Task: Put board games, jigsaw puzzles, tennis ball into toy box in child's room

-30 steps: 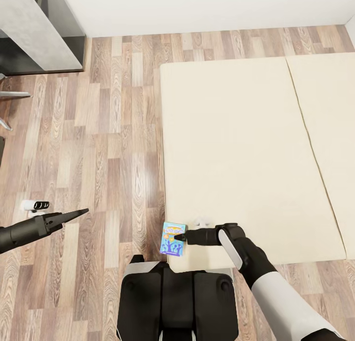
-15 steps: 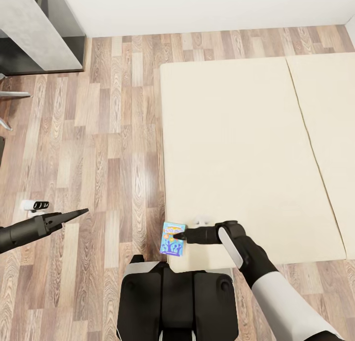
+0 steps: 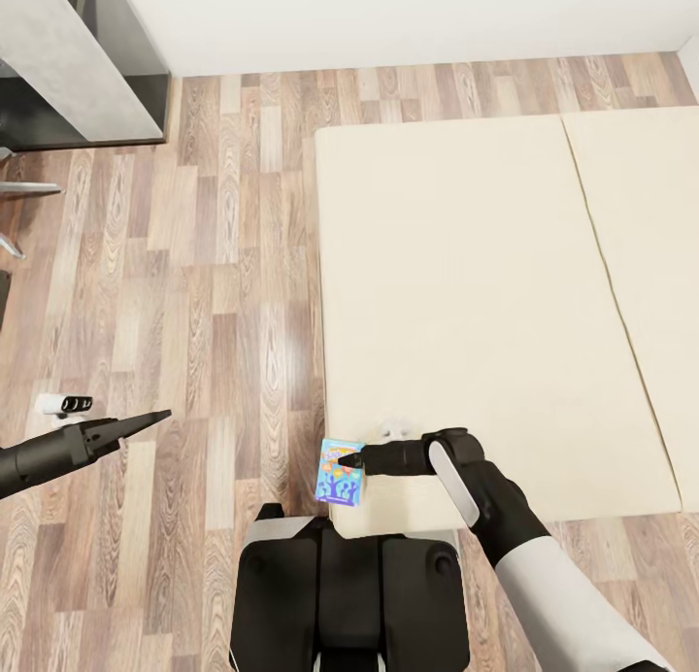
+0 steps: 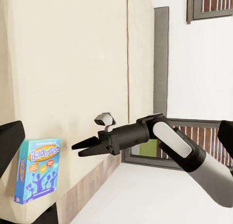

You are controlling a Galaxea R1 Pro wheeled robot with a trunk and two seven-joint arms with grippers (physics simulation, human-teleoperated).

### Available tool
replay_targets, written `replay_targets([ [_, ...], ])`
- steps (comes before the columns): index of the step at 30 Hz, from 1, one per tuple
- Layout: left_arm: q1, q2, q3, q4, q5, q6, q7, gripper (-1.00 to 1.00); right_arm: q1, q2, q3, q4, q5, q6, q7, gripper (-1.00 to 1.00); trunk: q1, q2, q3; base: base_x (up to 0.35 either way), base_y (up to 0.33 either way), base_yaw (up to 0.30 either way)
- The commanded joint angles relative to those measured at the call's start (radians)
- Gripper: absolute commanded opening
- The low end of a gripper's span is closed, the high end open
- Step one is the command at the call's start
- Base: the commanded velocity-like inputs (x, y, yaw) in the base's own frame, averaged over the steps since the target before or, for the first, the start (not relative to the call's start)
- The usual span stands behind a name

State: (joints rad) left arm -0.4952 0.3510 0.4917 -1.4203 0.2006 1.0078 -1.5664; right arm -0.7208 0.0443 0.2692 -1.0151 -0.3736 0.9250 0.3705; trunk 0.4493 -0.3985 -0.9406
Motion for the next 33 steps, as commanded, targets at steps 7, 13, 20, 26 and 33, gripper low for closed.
replay_targets([
  [7,0.000,0.000,0.001,0.000,-0.001,0.011,-0.004,1.00,0.000,0.003,-0.001,-0.002,0.006,0.004,-0.014,1.00,0.001,-0.001,0.009,0.000,0.000,0.000],
  [13,0.000,0.000,0.001,0.000,-0.002,0.011,-0.004,1.00,0.000,0.003,-0.001,-0.002,0.006,0.005,-0.020,1.00,0.001,-0.001,0.019,0.000,0.000,0.000],
  [20,0.000,0.000,0.001,0.000,-0.002,0.011,-0.004,1.00,0.000,0.003,-0.001,-0.002,0.006,0.005,-0.021,1.00,0.001,-0.001,0.030,0.000,0.000,0.000],
  [26,0.000,0.000,0.001,0.000,-0.001,0.011,-0.004,1.00,0.000,0.003,-0.002,-0.001,0.006,0.005,-0.021,1.00,0.001,-0.001,0.033,0.000,0.000,0.000],
  [33,0.000,0.000,0.001,0.000,-0.001,0.011,-0.004,1.00,0.000,0.003,-0.001,-0.001,0.005,0.005,-0.022,1.00,0.001,-0.001,0.033,0.000,0.000,0.000],
])
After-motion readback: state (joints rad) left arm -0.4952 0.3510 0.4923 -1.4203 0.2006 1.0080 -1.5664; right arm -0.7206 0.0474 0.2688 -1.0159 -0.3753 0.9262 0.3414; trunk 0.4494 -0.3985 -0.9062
